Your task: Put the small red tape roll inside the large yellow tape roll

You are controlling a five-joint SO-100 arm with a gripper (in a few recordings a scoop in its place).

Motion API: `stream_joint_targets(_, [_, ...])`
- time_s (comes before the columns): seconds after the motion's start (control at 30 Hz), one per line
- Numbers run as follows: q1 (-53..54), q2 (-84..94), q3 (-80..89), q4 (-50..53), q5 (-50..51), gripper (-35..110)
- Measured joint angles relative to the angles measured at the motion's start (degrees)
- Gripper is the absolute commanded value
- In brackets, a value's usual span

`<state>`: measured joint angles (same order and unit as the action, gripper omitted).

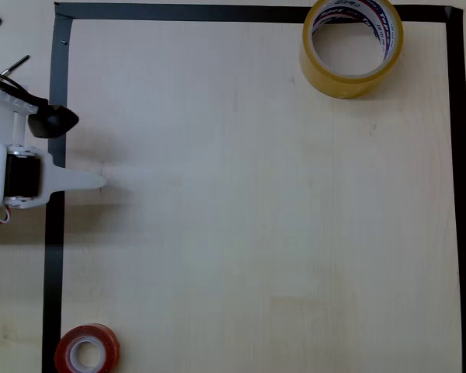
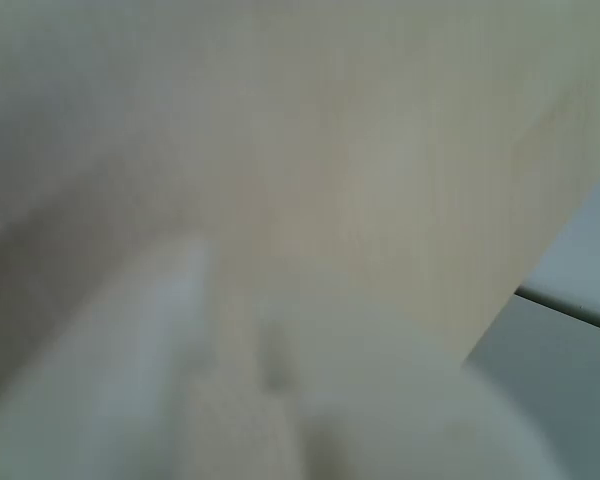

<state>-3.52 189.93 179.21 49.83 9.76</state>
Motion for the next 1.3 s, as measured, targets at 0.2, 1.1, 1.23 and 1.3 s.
stream_joint_targets(0.2, [-1.23,0.0,-0.7,2.9,0.0,0])
stream_joint_targets(1.1, [20.04,-62.31,-51.24,13.27,-13.45,0])
stream_joint_targets(1.23, [22.68,-64.95,-53.0,14.33,-17.23,4])
stream_joint_targets(1.3, [24.52,-64.86,-53.0,14.85,-19.34,7])
